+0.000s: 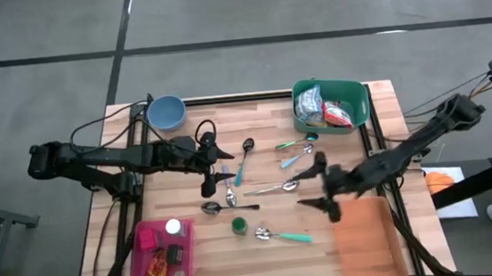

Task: Pick & Place Food Item
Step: Put the green seasoning bottle into the pink bin

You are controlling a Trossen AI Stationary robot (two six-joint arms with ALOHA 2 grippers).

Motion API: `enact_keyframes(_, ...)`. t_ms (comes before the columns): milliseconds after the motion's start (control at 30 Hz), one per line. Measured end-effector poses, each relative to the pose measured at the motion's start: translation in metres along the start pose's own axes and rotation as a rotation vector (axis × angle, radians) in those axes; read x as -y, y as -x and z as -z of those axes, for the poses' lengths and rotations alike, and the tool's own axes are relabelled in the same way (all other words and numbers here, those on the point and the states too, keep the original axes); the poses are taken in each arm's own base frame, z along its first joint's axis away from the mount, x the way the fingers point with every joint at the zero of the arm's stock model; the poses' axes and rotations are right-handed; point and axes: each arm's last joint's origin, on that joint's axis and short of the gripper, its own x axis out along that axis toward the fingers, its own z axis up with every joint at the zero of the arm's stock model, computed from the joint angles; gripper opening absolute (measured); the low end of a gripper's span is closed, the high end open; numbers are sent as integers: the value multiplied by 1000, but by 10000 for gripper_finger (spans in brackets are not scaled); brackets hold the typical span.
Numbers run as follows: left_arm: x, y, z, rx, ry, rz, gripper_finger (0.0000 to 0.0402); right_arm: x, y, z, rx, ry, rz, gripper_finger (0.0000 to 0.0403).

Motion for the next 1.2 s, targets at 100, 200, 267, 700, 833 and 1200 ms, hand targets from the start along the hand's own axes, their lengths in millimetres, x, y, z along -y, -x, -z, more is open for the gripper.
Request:
enact_keyframes(100,0,0,0,0,0,0,269,9,22,-4,101,-13,-17,322)
enact_keyframes(200,0,0,0,0,0,0,269,16,37,-7,181,-57,-34,322)
enact_keyframes(267,0,0,0,0,0,0,269,18,44,-8,205,-66,-56,322)
enact_keyframes(700,0,0,0,0,0,0,269,19,49,-11,223,-32,-72,322)
enact_keyframes(833,0,0,0,-1,0,0,269,19,49,-12,226,-33,-72,322)
enact_keyframes(1200,0,0,0,-1,0,0,269,19,48,-10,216,-29,-70,322)
